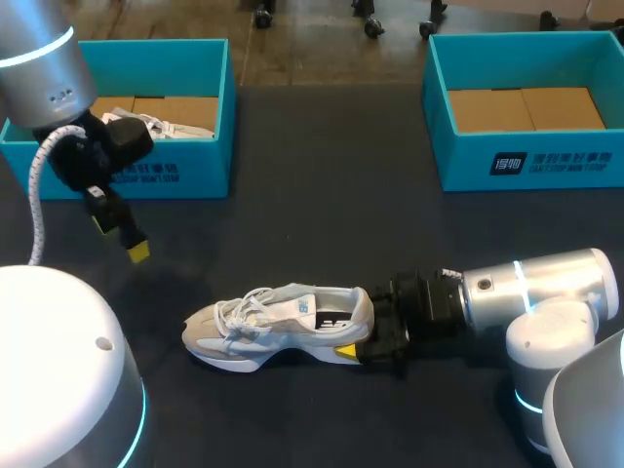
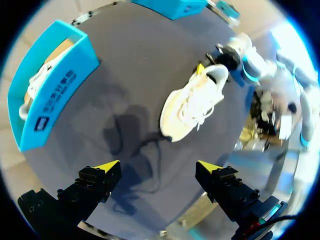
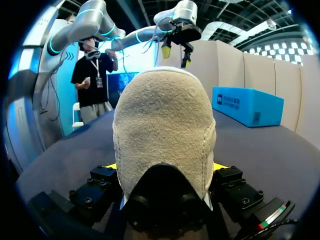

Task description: Take the shoe out of the shoebox, open the shoe tongue, remove and reinsert the insole, then place the shoe into the shoebox

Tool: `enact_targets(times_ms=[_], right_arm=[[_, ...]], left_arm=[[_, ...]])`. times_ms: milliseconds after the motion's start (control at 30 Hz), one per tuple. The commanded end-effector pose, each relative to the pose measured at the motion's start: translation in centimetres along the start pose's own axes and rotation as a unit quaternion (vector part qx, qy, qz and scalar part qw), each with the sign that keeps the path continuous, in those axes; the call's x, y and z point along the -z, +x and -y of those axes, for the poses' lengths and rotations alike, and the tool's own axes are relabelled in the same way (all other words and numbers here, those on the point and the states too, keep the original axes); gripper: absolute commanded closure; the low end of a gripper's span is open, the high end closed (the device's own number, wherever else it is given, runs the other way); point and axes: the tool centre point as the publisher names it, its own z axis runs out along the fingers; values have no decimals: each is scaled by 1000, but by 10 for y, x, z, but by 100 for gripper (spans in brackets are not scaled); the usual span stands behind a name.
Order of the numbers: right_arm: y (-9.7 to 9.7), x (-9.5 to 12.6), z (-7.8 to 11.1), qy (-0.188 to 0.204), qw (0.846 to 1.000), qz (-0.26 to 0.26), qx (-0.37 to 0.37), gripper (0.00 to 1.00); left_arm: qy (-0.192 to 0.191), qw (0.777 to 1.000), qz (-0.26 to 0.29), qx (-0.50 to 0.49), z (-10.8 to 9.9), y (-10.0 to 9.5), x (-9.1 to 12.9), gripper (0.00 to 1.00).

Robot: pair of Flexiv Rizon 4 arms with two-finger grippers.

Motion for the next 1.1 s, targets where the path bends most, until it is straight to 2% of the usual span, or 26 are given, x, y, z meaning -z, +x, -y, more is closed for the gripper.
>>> enact_targets(times_ms=[33,167,267,367,833,900,1033,1100], right_arm=[[-1,-2,-1,4,1000,-1,0,100],[-1,-2,-1,4,1000,-1,0,100],[-1,-2,-1,4,1000,-1,0,100],[-1,-2,-1,4,1000,-1,0,100],[-1,-2,-1,4,1000,-1,0,100],[-1,-2,-1,4,1000,-1,0,100],[-1,-2,-1,4,1000,-1,0,100],[-1,-2,-1,4,1000,-1,0,100]], left_arm=[[51,957,64,279,4,33,-15,0],[37,946,78,311,15,52,-23,0],[19,932,91,351,33,67,-34,0],[22,922,100,373,45,77,-41,0],[22,922,100,373,45,77,-41,0],[36,918,98,382,48,85,-46,0],[39,927,100,358,66,109,-58,0],[37,925,105,362,76,119,-66,0]])
